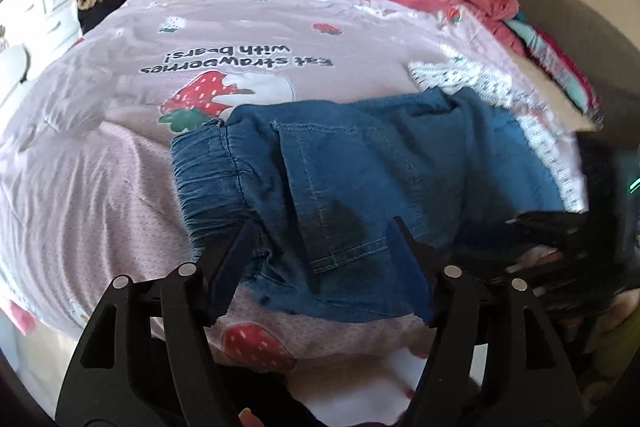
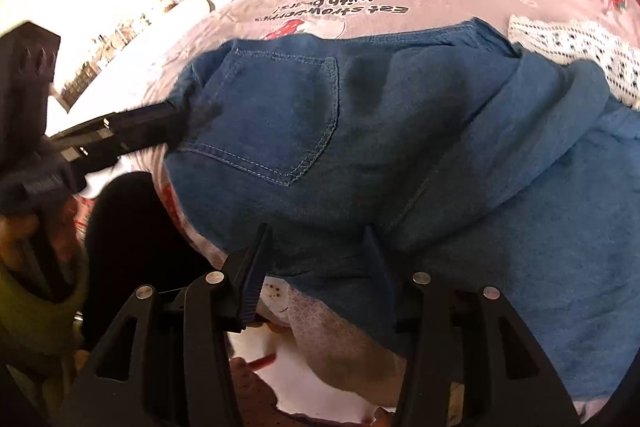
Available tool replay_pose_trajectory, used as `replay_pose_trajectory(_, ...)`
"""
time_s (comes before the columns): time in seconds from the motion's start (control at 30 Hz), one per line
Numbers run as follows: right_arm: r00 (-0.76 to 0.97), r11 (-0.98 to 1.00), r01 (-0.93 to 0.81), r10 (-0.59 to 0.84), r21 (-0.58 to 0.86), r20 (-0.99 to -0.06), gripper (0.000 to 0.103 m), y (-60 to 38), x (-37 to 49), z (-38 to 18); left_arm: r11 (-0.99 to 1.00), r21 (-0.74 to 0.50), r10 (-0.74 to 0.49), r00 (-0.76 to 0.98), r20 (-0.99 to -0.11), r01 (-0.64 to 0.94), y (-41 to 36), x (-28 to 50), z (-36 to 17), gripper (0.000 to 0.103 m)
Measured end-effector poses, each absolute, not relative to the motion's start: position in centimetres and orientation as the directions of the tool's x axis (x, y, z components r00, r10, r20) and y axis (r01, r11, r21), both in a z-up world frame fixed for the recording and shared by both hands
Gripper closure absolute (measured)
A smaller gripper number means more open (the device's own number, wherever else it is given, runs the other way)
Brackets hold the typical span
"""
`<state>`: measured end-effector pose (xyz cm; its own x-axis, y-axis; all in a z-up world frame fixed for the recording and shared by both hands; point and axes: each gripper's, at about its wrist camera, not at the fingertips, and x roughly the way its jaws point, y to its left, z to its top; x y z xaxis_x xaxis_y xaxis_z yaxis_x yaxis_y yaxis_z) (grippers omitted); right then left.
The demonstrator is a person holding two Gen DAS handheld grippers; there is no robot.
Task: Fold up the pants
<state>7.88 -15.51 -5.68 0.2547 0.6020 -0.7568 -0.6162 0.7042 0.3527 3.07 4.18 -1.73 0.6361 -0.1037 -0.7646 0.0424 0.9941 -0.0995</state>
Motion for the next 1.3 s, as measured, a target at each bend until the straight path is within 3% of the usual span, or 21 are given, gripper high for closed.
replay_pose_trajectory(0.1, 0.277, 0.715, -0.589, 0.617, 0.378, -0.736, 0.054, -16.7, 8.0, -4.7, 0.999, -0.032, -0.027, 0.623, -0.782, 0.004, 4.7, 3.7, -3.0, 0.041)
replay_pose_trajectory(0.33, 0.404, 0.777, -0.515, 0.593, 0.363, -0.697, 0.049, -21.0, 9.0, -2.5, 0.998, -0.058, -0.027, 0.628, -0.777, -0.029, 5.9, 3.3, -2.1, 0.041)
replay_pose_trajectory(0.4, 0.428, 0.793, -0.487, 0.582, 0.366, -0.692, 0.048, -22.2, 9.4, -2.5, 0.998, -0.06, -0.022, 0.649, -0.761, -0.036, 5.9, 2.7, -0.9, 0.036)
replay_pose_trajectory(0.47, 0.458, 0.812, -0.461, 0.563, 0.357, -0.688, 0.038, -23.3, 9.6, -2.3, 0.998, -0.037, 0.002, 0.684, -0.729, -0.043, 5.8, 2.1, 0.9, 0.032)
replay_pose_trajectory(0.53, 0.481, 0.825, -0.441, 0.55, 0.354, -0.682, 0.038, -24.1, 9.9, -2.1, 0.999, -0.02, 0.005, 0.716, -0.699, -0.026, 5.0, 1.6, 2.6, 0.028)
replay_pose_trajectory(0.7, 0.517, 0.847, -0.394, 0.524, 0.356, -0.677, 0.036, -25.3, 10.7, -2.1, 0.99, -0.083, -0.138, 0.698, -0.702, 0.112, 1.9, 2.6, 3.1, 0.027)
replay_pose_trajectory(0.9, 0.543, 0.872, -0.35, 0.487, 0.343, -0.684, 0.03, -26.5, 11.0, -2.1, 0.933, -0.252, -0.357, 0.561, -0.747, 0.258, -2.1, 4.0, 0.3, 0.028)
replay_pose_trajectory(1.13, 0.55, 0.883, -0.335, 0.467, 0.329, -0.693, 0.03, -26.9, 12.5, -2.0, 0.874, -0.345, -0.474, 0.444, -0.76, 0.341, -5.9, 6.4, -2.2, 0.038)
replay_pose_trajectory(1.3, 0.559, 0.893, -0.348, 0.441, 0.285, -0.702, 0.03, -26.2, 13.5, -1.3, 0.868, -0.347, -0.477, 0.398, -0.783, 0.356, -7.8, 9.0, -4.1, 0.046)
